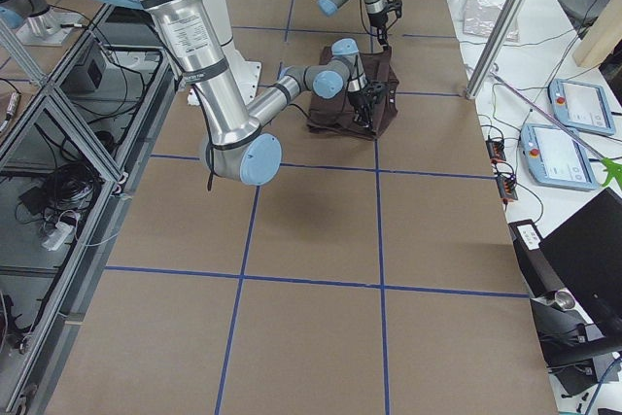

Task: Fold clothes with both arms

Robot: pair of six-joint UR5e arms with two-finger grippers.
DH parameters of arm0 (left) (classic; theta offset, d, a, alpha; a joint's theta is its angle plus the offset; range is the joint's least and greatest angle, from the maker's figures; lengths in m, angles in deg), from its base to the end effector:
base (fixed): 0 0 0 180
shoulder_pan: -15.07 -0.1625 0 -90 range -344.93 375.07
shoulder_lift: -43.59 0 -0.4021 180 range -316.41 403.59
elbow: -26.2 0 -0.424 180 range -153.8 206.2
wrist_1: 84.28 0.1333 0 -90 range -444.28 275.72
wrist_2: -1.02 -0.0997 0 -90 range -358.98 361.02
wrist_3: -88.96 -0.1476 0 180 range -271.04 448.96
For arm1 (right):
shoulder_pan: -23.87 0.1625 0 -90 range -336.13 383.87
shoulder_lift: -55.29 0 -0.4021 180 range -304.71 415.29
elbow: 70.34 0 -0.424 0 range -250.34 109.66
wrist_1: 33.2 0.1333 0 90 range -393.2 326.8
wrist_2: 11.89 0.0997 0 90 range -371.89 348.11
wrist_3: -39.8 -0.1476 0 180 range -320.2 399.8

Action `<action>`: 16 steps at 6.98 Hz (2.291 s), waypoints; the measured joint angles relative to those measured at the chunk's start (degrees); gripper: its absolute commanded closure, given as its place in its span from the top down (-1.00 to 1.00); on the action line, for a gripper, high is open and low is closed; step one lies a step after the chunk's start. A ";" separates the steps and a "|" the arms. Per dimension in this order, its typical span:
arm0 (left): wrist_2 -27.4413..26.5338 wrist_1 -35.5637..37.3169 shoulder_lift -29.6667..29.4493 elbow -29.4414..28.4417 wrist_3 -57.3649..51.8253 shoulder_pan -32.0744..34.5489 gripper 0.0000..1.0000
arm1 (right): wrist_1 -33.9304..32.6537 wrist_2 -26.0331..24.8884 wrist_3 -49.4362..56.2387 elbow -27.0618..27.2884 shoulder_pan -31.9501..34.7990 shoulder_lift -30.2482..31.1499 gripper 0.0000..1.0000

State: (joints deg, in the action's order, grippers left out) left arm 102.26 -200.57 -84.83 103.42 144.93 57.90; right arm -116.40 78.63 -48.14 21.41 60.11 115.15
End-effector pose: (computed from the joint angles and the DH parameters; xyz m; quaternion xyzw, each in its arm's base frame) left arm 0.5212 -0.6257 0.3048 0.2019 0.3961 -0.0259 0.8954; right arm -0.5124 -0.5392 0.3391 0.1046 -0.3143 0.2758 0.9023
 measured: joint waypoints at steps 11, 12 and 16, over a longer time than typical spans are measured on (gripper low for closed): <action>-1.08 -8.82 27.21 26.41 14.51 -13.75 0.15 | -0.56 10.29 11.83 10.22 4.75 2.98 1.00; -1.67 -8.97 27.18 26.29 16.08 -15.03 0.07 | -0.57 10.29 11.83 10.21 4.78 3.07 1.00; -3.38 -8.98 26.84 26.23 19.46 -17.34 0.03 | -0.57 10.29 11.82 10.20 4.84 3.41 1.00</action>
State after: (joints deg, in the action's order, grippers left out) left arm 98.88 -209.55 -57.99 129.65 164.39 40.56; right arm -116.96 88.92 -36.31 31.62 64.95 118.56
